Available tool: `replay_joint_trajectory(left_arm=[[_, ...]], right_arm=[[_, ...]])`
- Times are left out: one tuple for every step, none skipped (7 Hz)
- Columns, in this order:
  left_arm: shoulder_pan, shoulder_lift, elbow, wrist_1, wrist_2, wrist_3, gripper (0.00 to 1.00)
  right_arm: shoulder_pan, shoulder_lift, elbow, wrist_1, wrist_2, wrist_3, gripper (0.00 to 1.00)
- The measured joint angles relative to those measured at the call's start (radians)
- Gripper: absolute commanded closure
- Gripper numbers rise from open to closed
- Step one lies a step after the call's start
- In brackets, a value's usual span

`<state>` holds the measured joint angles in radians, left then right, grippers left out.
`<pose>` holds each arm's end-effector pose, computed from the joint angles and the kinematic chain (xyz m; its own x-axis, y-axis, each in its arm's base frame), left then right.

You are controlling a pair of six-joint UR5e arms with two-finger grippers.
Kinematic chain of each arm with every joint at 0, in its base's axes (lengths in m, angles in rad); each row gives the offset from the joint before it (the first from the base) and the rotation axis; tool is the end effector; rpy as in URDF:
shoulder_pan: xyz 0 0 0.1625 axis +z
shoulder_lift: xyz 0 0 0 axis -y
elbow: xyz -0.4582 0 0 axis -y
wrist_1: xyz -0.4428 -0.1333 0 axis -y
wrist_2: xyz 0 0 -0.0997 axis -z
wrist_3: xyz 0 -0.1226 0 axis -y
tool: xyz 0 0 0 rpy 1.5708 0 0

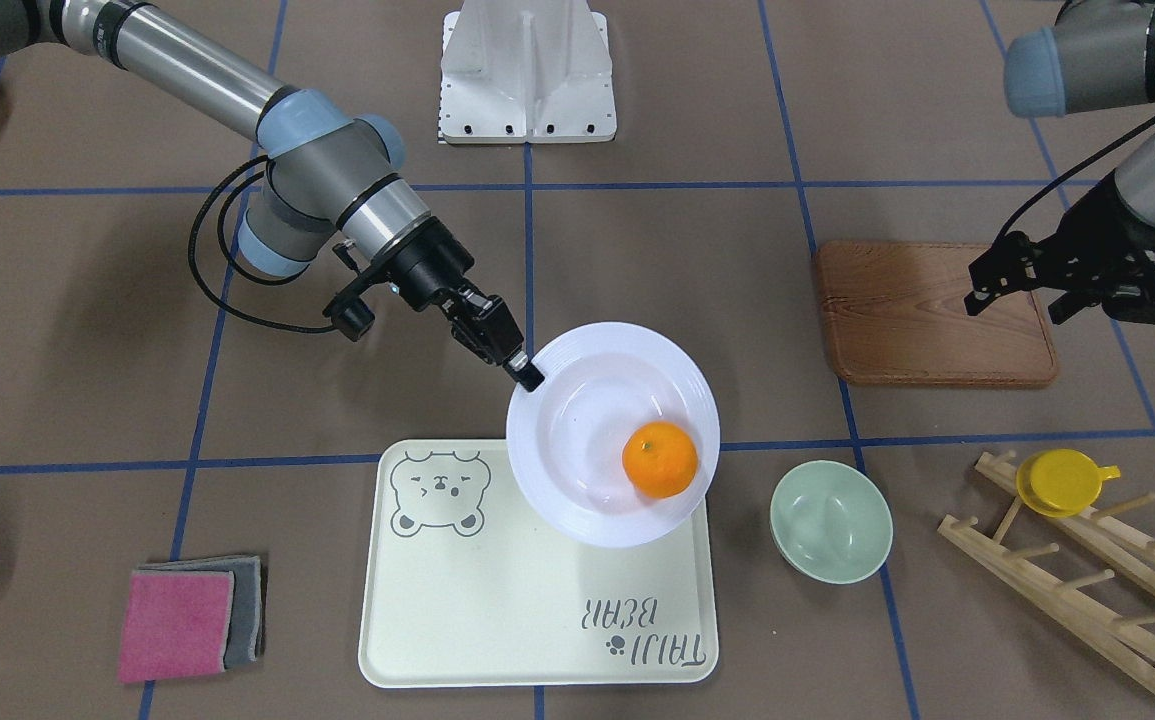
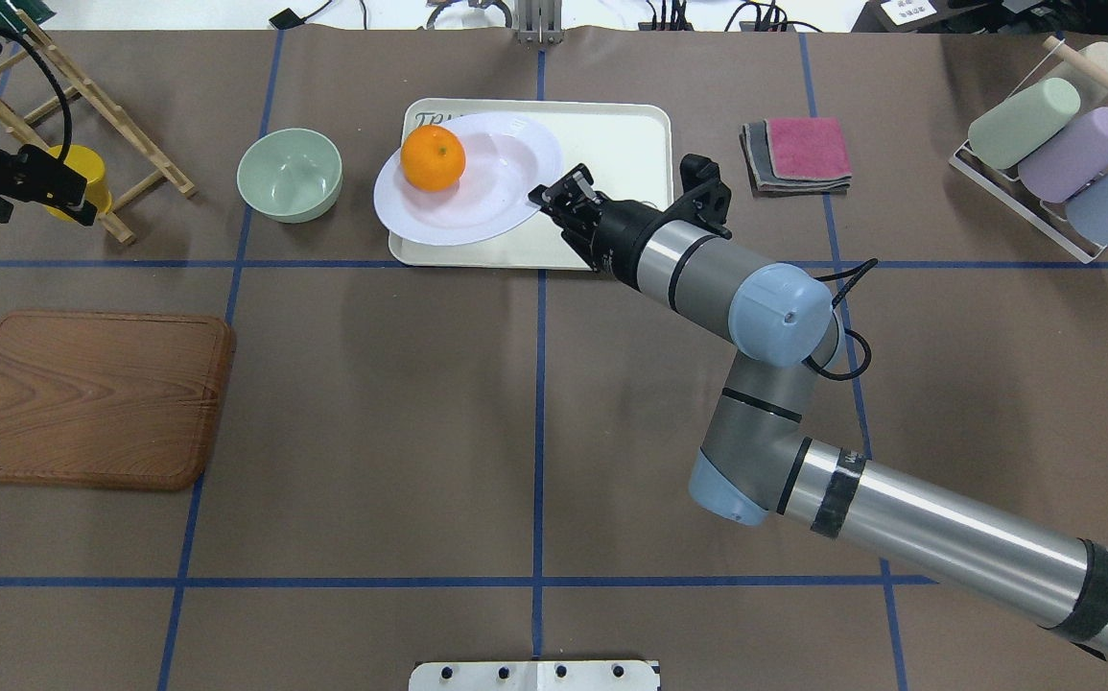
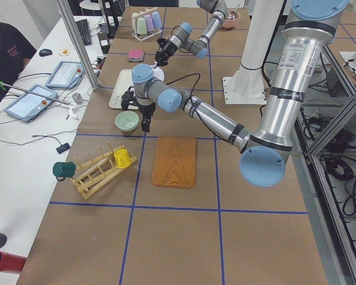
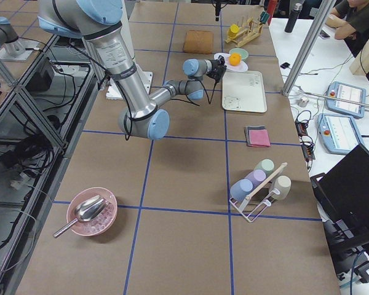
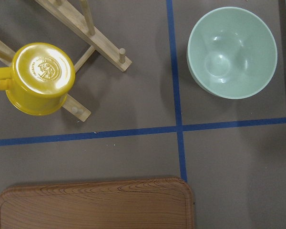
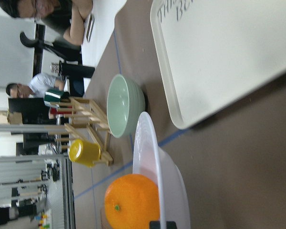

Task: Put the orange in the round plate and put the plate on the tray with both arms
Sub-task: 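Slide the plate with the right gripper onto the cream bear tray, then open the right gripper and lift it off the plate rim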

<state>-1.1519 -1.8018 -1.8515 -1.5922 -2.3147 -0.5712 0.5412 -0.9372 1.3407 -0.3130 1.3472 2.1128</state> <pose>0.2074 -0.5893 0.4187 0.6371 0.0909 -0.7654 -0.0069 0.9937 0.1122 -0.5932 -0.5438 0.2478 -0.4231 0.3326 0.8428 -0.5525 0.6425 -0.5309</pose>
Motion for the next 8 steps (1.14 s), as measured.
replay_joint_trajectory(left_arm=[[-0.001,0.000,0.002,0.001,0.001,0.004,0.02],[-0.001,0.001,0.002,0.001,0.002,0.005,0.02],[-0.002,0.001,0.002,0.001,0.003,0.005,0.02],[-0.003,0.000,0.002,0.001,0.003,0.005,0.02],[-0.005,0.000,0.002,0.001,0.003,0.005,0.02],[-0.008,0.001,0.002,0.001,0.003,0.005,0.02],[-0.010,0.001,0.002,0.001,0.003,0.006,0.02],[-0.010,0.001,0.002,0.001,0.003,0.007,0.02]], right_arm=[[0.007,0.003,-0.025,-0.070,-0.061,0.033,1.00],[0.005,0.009,-0.050,-0.144,-0.098,0.051,1.00],[-0.006,0.020,-0.073,-0.202,-0.121,0.058,0.89],[-0.020,0.033,-0.088,-0.239,-0.142,0.059,0.01],[-0.026,0.049,-0.087,-0.293,-0.136,0.023,0.00],[-0.017,0.053,-0.056,-0.390,-0.070,-0.084,0.00],[0.013,0.026,0.021,-0.497,0.058,-0.231,0.00],[0.072,-0.031,0.136,-0.605,0.224,-0.399,0.00]])
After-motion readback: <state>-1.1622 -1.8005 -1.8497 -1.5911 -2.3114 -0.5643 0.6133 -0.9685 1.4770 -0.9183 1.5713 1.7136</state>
